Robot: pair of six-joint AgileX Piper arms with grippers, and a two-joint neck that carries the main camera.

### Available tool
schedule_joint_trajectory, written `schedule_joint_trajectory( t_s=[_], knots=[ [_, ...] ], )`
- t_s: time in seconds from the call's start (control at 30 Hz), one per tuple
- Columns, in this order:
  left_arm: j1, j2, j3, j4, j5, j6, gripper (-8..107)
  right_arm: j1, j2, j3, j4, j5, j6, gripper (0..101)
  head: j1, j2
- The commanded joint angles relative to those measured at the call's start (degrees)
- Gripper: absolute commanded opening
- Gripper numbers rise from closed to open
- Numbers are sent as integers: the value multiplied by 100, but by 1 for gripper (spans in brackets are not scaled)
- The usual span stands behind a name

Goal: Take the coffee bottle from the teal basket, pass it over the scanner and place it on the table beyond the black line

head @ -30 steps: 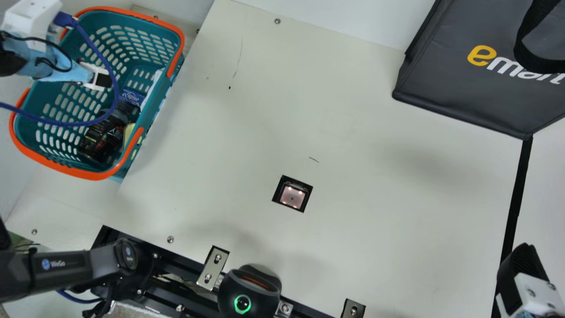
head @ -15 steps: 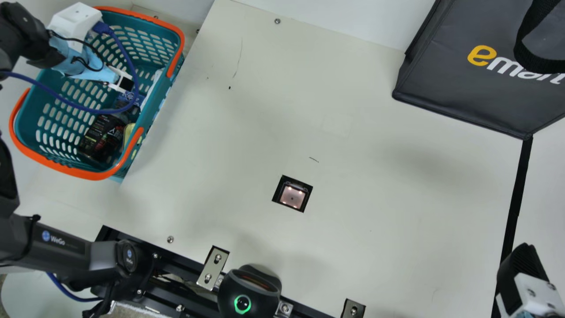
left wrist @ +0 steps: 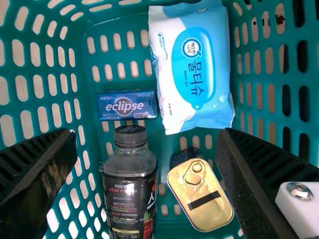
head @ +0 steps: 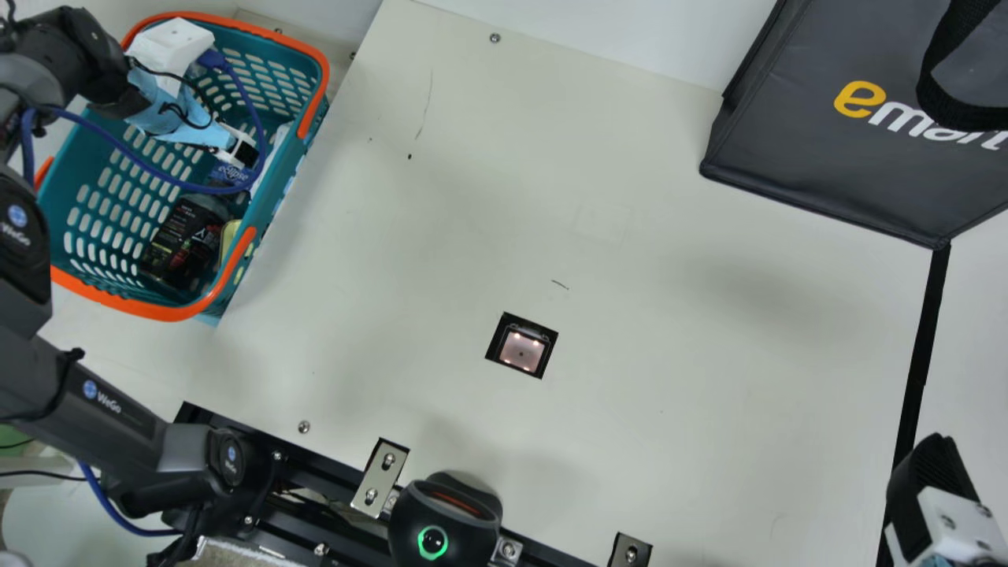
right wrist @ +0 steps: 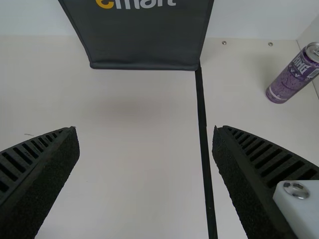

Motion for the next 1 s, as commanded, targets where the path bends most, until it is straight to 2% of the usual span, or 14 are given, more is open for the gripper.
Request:
schedule_joint_trajectory(
  t_s=[0.0,0.4,0.97],
  knots=[
    [-12,55,-26,23,15,12,90,0,0,0,0,0,0,95,-166,23],
    [-95,372,-42,346,-52,99,90,0,0,0,0,0,0,95,-166,23],
    [-108,848,140,913,-628,-235,90,0,0,0,0,0,0,95,-166,23]
  ],
)
